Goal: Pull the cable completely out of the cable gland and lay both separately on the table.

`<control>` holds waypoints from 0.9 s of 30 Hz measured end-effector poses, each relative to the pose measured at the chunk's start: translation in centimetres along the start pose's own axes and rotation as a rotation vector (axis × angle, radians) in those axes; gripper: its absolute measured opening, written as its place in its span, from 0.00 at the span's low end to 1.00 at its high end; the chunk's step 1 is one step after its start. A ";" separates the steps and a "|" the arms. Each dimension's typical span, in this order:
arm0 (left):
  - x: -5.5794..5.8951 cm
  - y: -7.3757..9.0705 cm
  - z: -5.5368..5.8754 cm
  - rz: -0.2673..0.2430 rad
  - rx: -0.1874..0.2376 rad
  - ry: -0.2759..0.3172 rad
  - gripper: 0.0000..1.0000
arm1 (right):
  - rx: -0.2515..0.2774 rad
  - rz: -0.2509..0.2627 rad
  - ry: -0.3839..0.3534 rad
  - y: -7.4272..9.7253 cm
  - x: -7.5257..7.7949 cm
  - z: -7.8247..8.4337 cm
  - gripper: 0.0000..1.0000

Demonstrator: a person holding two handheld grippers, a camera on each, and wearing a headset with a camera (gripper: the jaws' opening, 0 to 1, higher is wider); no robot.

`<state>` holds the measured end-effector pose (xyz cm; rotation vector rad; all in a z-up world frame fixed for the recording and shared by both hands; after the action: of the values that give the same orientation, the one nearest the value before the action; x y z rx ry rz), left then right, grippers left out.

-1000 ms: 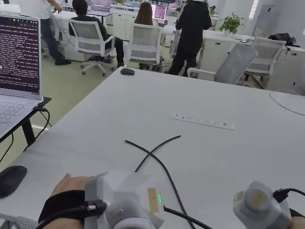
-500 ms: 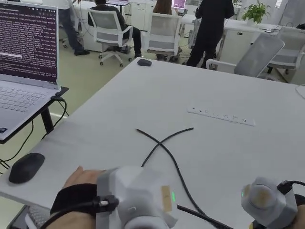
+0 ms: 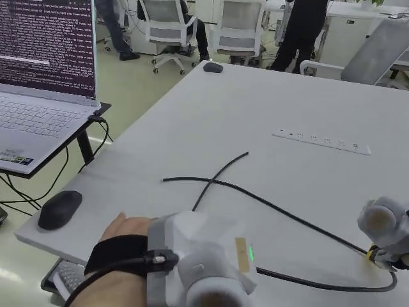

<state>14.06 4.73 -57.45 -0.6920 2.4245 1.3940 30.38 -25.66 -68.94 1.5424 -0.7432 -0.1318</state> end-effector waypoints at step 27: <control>0.2 0.1 -0.2 -0.002 0.000 -0.059 0.17 | 0.544 -0.240 -0.021 20.5 -17.4 -5.8 0.21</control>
<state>13.81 4.54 -57.38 -0.6438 2.3777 1.3939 12.17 -10.22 -55.17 2.1520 -0.6353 -0.1298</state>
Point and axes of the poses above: the centre of the closed fingertips' face, and the gripper's own axes: y roughly backward along the fingers, x roughly to its right, z roughly out of its underside, the point moved 8 cm from there along y, roughly backward along the fingers, and after that the axes turned 5 degrees about -x, right-handed, at the moved point
